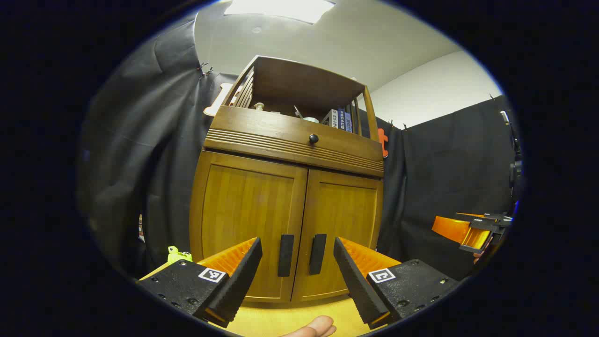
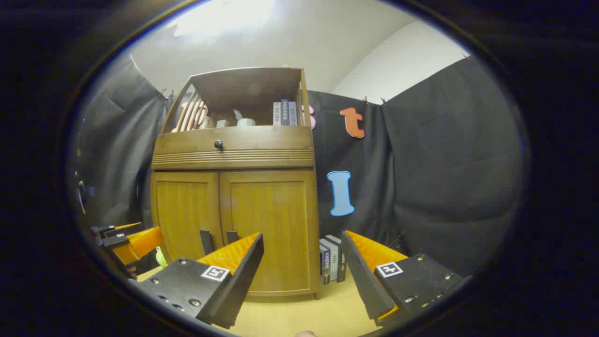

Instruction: Open the right door of the double-door shoe cabinet with the right hand, and open the left door with the left hand.

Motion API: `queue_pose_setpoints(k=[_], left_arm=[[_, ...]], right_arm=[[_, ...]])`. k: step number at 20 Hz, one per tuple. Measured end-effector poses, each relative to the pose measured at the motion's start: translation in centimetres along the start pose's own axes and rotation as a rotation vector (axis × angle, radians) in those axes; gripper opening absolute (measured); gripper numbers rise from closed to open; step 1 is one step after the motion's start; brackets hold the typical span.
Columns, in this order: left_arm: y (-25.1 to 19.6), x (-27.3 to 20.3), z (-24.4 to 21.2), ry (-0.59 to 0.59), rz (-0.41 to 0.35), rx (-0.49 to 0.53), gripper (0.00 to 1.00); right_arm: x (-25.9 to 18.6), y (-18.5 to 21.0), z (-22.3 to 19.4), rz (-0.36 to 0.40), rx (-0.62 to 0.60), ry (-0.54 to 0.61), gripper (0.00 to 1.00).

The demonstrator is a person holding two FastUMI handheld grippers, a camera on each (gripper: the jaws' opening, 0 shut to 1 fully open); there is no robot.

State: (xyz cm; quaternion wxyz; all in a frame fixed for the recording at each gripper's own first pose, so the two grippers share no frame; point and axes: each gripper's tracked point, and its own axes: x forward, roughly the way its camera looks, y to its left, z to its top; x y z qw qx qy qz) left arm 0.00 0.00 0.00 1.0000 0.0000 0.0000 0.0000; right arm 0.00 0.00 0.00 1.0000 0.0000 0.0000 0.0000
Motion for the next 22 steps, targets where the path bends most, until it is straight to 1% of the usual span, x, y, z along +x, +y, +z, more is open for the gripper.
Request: queue_pose_setpoints(k=[1,2,3,5,7,8,9,10,11,12,13,14,15,16,17,18,19,22], left_arm=[[0.1,0.2,0.0,-0.003,0.009,-0.006,0.95],[0.2,0.2,-0.1,-0.002,0.021,-0.013,0.91],[0.4,0.4,-0.3,0.000,0.026,-0.014,0.95],[0.7,0.6,-0.3,0.004,0.026,-0.007,0.95],[1.2,0.9,-0.4,0.009,0.036,-0.011,0.95],[1.4,1.0,-0.3,0.009,0.045,-0.014,0.95],[1.7,1.2,-0.3,0.007,0.052,-0.011,0.91],[2.0,1.3,-0.2,0.003,0.063,-0.007,0.95],[2.6,1.3,-0.2,0.000,0.074,-0.005,0.91],[3.0,1.4,-0.1,0.000,0.083,-0.006,0.95],[3.4,1.4,-0.3,0.003,0.086,-0.010,0.95],[3.6,1.4,-0.3,0.006,0.083,-0.016,0.91],[3.8,1.6,0.0,0.003,0.086,-0.017,0.95],[4.2,1.6,0.6,-0.017,0.095,0.003,0.95],[4.7,1.6,1.1,-0.033,0.102,0.028,0.91],[5.0,1.7,1.4,-0.043,0.103,0.039,0.95],[5.1,1.7,1.2,-0.043,0.102,0.039,0.91],[5.0,1.7,1.3,-0.039,0.083,0.054,0.91]], right_arm=[[-0.1,0.1,-0.1,0.005,-0.010,0.003,0.98],[-0.1,0.2,0.0,0.009,-0.020,0.004,0.93],[-0.1,0.2,-0.1,0.009,-0.030,0.001,0.98],[-0.1,0.0,-0.1,-0.002,-0.043,-0.001,0.98],[0.1,-0.2,-0.2,-0.007,-0.045,-0.003,0.95],[0.2,0.0,-0.2,-0.004,-0.042,-0.004,0.98],[0.3,0.2,-0.2,0.006,-0.036,-0.002,0.98],[0.5,0.4,-0.5,0.014,-0.024,0.000,1.00],[0.7,0.5,-0.7,0.018,-0.011,0.003,1.00],[0.9,0.7,-0.9,0.025,-0.003,0.003,0.94],[1.3,1.0,-1.1,0.034,0.000,0.006,0.98],[1.6,1.2,-1.4,0.037,-0.001,0.014,0.94],[2.0,1.5,-1.8,0.041,-0.004,0.022,0.98],[2.4,1.9,-2.1,0.048,-0.005,0.033,0.94],[3.0,2.6,-2.5,0.066,-0.002,0.044,0.94],[3.7,3.5,-2.9,0.084,0.004,0.053,0.94],[4.6,4.2,-3.2,0.094,0.014,0.061,0.98],[7.5,6.8,-5.2,0.140,0.040,0.099,0.98]])
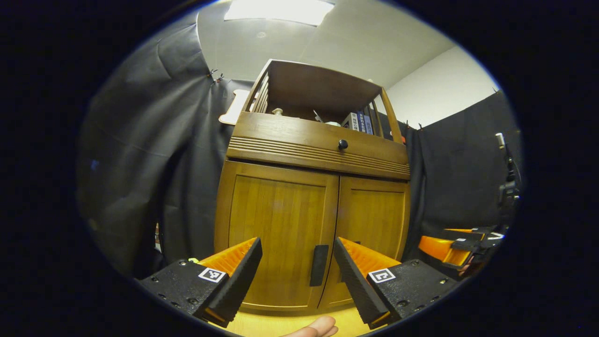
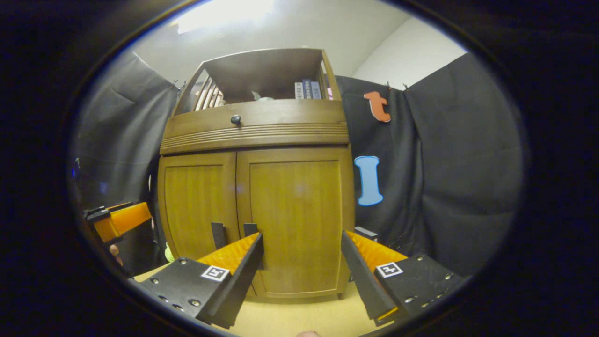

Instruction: Open the right door of the double-door shoe cabinet with the right hand, and open the left door with the left hand.

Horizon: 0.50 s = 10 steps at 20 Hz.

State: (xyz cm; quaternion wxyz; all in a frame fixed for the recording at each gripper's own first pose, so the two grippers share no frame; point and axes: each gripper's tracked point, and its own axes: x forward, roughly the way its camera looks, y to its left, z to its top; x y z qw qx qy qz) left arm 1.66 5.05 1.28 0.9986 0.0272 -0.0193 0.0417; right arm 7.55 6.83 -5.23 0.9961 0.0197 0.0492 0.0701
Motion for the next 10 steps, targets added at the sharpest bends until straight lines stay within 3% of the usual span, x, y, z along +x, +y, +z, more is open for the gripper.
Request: queue_pose_setpoints(k=[3,4,5,6,8,10], left_arm=[[-0.2,0.2,0.8,-0.027,-0.031,0.003,0.91],[0.0,0.3,0.8,-0.029,-0.030,0.000,0.91],[0.4,0.4,0.6,-0.027,-0.021,0.001,0.91],[0.7,0.4,0.6,-0.028,-0.013,0.005,0.91],[1.0,0.7,0.5,-0.023,-0.004,0.004,0.91],[1.2,1.0,0.2,-0.015,-0.003,-0.003,0.91]], right_arm=[[3.8,2.1,-1.9,0.031,0.019,0.047,0.98],[5.0,2.7,-2.8,0.037,0.014,0.062,0.94],[6.2,3.5,-3.4,0.049,0.016,0.073,0.94],[7.3,4.4,-3.8,0.066,0.022,0.081,1.00],[9.4,5.9,-4.5,0.085,0.026,0.089,0.94],[10.8,7.3,-5.3,0.085,0.010,0.099,0.98]])
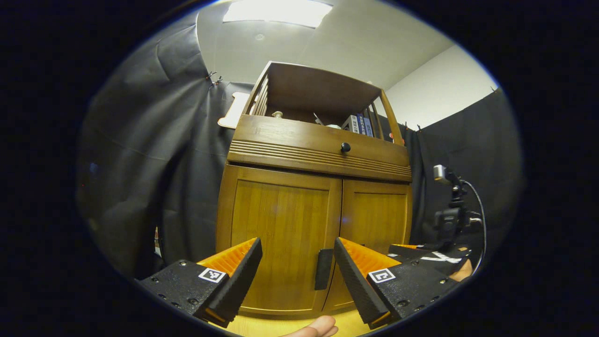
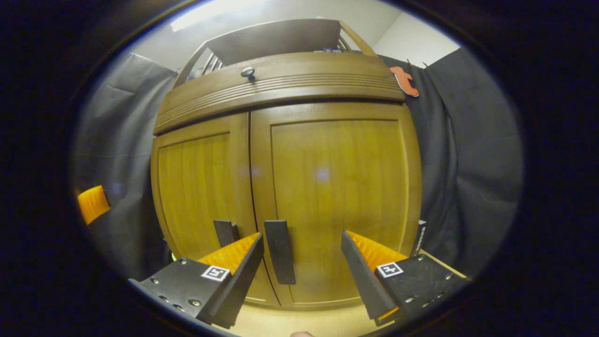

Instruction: Open the right door of the double-door shoe cabinet with the right hand, and open the left door with the left hand.

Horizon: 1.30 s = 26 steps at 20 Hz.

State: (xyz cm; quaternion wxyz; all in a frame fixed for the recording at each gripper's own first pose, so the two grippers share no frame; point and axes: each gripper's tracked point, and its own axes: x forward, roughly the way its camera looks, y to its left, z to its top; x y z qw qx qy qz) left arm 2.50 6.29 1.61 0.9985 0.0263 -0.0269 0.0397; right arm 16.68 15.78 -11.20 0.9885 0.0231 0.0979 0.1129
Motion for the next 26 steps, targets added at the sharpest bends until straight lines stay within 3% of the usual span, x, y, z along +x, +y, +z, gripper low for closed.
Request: queue_pose_setpoints(k=[2,7,9,11,13,16,20,21,22,23,24,25,26], left_arm=[[0.3,0.3,-0.3,0.009,0.002,-0.004,0.91],[1.7,1.4,-1.1,0.034,0.037,-0.022,0.91],[2.2,2.0,-1.5,0.048,0.046,-0.028,0.91],[2.5,2.2,-2.0,0.063,0.052,-0.037,0.91],[2.7,2.4,-2.2,0.071,0.054,-0.042,0.95],[3.2,2.5,-2.2,0.073,0.066,-0.047,0.91],[3.5,2.6,-2.4,0.076,0.080,-0.043,0.91],[3.5,2.5,-2.4,0.075,0.083,-0.045,0.95],[3.5,2.5,-2.5,0.075,0.086,-0.045,0.91],[3.5,2.5,-2.4,0.074,0.089,-0.045,0.95],[3.4,2.6,-2.5,0.075,0.089,-0.046,0.91],[3.4,2.6,-2.6,0.077,0.088,-0.048,0.95],[3.3,2.7,-2.7,0.079,0.085,-0.051,0.95]], right_arm=[[1.6,1.9,-0.4,0.027,-0.026,0.000,0.98],[4.2,3.3,-2.1,0.004,-0.081,0.062,1.00],[4.7,3.5,-2.8,-0.010,-0.053,0.111,0.75],[5.8,2.7,-2.8,-0.015,-0.034,0.086,0.50],[5.2,2.7,-2.6,0.019,-0.019,0.078,0.28],[5.0,2.7,-2.6,0.038,-0.050,0.076,0.31],[5.0,2.8,-2.4,0.082,-0.056,0.083,0.34],[4.9,3.0,-2.2,0.095,-0.049,0.089,0.31],[5.0,2.2,-2.1,0.067,-0.070,0.088,0.31],[5.0,-0.6,-1.3,-0.026,-0.110,0.086,0.31],[4.9,-0.5,-1.0,0.026,-0.072,0.074,0.07],[4.5,-0.3,-0.6,0.062,-0.028,0.068,0.01],[3.9,-0.2,-0.6,0.087,0.000,0.064,0.01]])
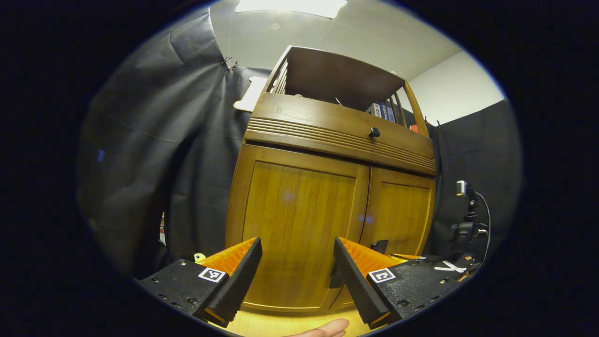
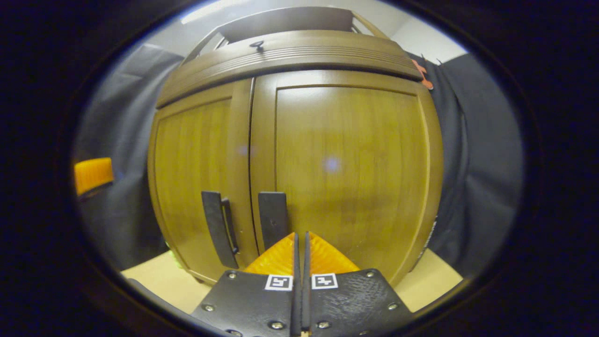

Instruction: Open the right door of the double-door shoe cabinet with the right hand, and open the left door with the left hand.

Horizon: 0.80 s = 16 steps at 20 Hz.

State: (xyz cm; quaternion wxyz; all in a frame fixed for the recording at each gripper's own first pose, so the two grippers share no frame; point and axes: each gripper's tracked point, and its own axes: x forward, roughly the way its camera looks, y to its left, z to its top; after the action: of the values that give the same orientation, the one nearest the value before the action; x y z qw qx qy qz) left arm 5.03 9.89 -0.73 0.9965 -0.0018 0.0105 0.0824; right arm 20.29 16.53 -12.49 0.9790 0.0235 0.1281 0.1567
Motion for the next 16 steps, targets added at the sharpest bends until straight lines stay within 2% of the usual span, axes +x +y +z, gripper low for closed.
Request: queue_pose_setpoints(k=[1,2,3,4,7,8,10,11,13,14,16], left_arm=[[0.0,0.1,0.0,0.002,0.002,-0.001,0.95],[0.1,0.1,-0.2,0.005,0.006,0.002,0.91],[0.1,0.2,-0.3,0.008,0.009,0.003,0.91],[0.1,0.2,-0.4,0.012,0.008,0.003,0.91],[0.0,0.4,-0.6,0.019,0.004,-0.006,0.95],[0.0,0.4,-0.6,0.021,0.003,-0.008,0.91],[0.2,0.4,-0.5,0.020,0.004,-0.011,0.91],[0.3,0.4,-0.4,0.017,0.007,-0.015,0.91],[0.7,0.2,-0.2,0.009,0.016,-0.022,0.91],[0.7,0.2,-0.2,0.011,0.018,-0.024,0.91],[0.7,0.2,-0.1,0.010,0.016,-0.019,0.91]], right_arm=[[-0.1,0.3,0.2,0.020,0.014,-0.003,0.01],[-0.5,0.7,0.3,0.039,0.005,-0.009,0.01],[-0.3,1.3,0.4,0.054,-0.029,-0.018,0.08],[-0.1,2.4,0.5,0.069,-0.064,-0.031,0.24],[1.0,3.0,0.6,0.010,-0.167,-0.049,0.71],[1.4,3.5,0.5,0.012,-0.177,-0.044,0.75],[2.3,3.6,0.5,-0.008,-0.154,-0.033,0.76],[3.0,3.0,0.4,-0.047,-0.124,-0.029,0.75],[2.8,2.9,-0.1,-0.042,-0.018,-0.015,0.44],[3.3,2.7,-0.1,-0.046,-0.003,-0.002,0.29],[3.1,2.8,0.1,-0.047,-0.029,-0.019,0.22]])
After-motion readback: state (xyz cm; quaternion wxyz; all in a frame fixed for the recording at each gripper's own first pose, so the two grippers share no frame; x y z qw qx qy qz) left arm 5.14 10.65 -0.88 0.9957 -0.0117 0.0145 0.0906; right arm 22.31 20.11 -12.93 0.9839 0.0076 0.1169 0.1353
